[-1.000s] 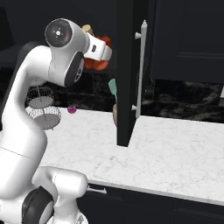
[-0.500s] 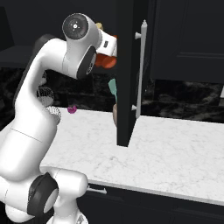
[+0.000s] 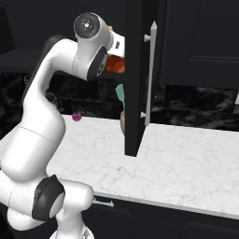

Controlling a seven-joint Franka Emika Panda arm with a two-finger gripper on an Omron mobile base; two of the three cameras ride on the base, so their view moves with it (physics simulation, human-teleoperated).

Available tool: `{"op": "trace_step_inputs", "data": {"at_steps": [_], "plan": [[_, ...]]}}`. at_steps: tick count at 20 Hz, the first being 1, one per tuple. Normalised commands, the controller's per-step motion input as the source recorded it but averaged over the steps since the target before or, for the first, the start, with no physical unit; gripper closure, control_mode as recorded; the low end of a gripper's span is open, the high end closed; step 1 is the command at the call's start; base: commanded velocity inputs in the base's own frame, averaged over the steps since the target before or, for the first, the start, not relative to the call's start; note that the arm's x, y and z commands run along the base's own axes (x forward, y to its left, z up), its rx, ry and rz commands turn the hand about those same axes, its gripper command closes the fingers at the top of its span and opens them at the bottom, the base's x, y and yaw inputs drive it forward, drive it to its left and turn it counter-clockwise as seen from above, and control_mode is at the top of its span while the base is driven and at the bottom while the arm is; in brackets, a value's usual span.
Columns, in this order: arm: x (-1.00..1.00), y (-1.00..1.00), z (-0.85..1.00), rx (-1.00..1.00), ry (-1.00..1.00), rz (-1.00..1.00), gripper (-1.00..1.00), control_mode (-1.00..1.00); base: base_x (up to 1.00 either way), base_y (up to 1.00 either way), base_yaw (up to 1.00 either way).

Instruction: Put the shaker and condiment bottle from the counter next to their counterparts in the cabinet.

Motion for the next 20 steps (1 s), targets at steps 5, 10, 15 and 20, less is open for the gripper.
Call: {"op": "trace_step_inputs", "data": {"at_steps": [5,10,15,20], "plan": [[0.12,0.00,-0.24,-0.08,0.00,0.00,1.00,-1.00,0.00,0.00,0.00],[0.15,0.00,0.00,0.00,0.00,0.00,1.00,-1.00,0.00,0.00,0.00],[0.26,0.00,0.00,0.00,0.01,0.00,1.00,-1.00,0.00,0.00,0.00],[0.38,0.00,0.00,0.00,0.03,0.00,1.00,-1.00,0.00,0.00,0.00]]}}
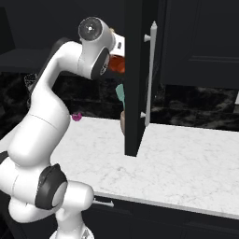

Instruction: Put the shaker and condiment bottle from the counter next to their counterparts in the cabinet.

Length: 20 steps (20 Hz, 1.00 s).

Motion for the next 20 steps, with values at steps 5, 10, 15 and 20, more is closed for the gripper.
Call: {"op": "trace_step_inputs", "data": {"at_steps": [5,10,15,20], "plan": [[0.38,0.00,0.00,0.00,0.03,0.00,1.00,-1.00,0.00,0.00,0.00],[0.28,0.00,-0.03,0.01,0.02,0.01,1.00,-1.00,0.00,0.00,0.00],[0.06,0.00,-0.19,0.04,0.01,0.01,1.00,-1.00,0.00,0.00,0.00],[0.03,0.00,-0.30,0.06,0.01,0.00,1.00,-1.00,0.00,0.00,0.00]]}}
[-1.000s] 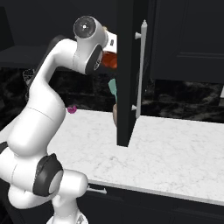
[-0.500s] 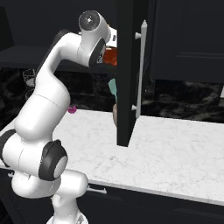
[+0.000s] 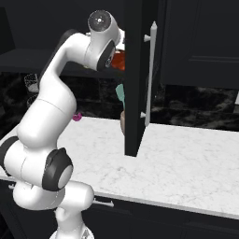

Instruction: Put the shaker and condiment bottle from the counter next to their counterparts in the cabinet.

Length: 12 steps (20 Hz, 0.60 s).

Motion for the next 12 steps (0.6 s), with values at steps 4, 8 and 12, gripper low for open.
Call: {"op": "trace_step_inputs", "data": {"at_steps": [4,8,12], "plan": [[0.01,0.07,-0.34,0.02,0.00,0.00,1.00,-1.00,0.00,0.00,0.00],[0.03,0.21,-0.38,0.00,0.00,0.00,-1.00,-1.00,0.00,0.00,0.00],[0.25,-0.04,-0.26,0.01,0.00,0.00,-1.00,-1.00,0.00,0.00,0.00]]}}
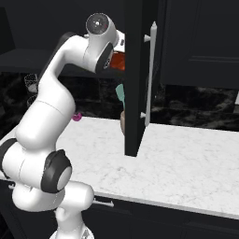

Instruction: Put the shaker and condiment bottle from the counter next to their counterparts in the cabinet.

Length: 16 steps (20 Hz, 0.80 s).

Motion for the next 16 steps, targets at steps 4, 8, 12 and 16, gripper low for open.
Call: {"op": "trace_step_inputs", "data": {"at_steps": [4,8,12,16], "plan": [[0.39,-0.09,-0.21,0.01,0.01,0.00,-1.00,-1.00,0.00,0.00,0.00],[0.51,-0.13,-0.14,0.00,0.01,0.00,-1.00,-1.00,0.00,0.00,0.00],[0.56,-0.16,-0.09,0.00,0.02,0.00,-1.00,-1.00,0.00,0.00,0.00],[0.56,-0.15,-0.06,0.00,0.02,0.00,-1.00,-1.00,0.00,0.00,0.00]]}}
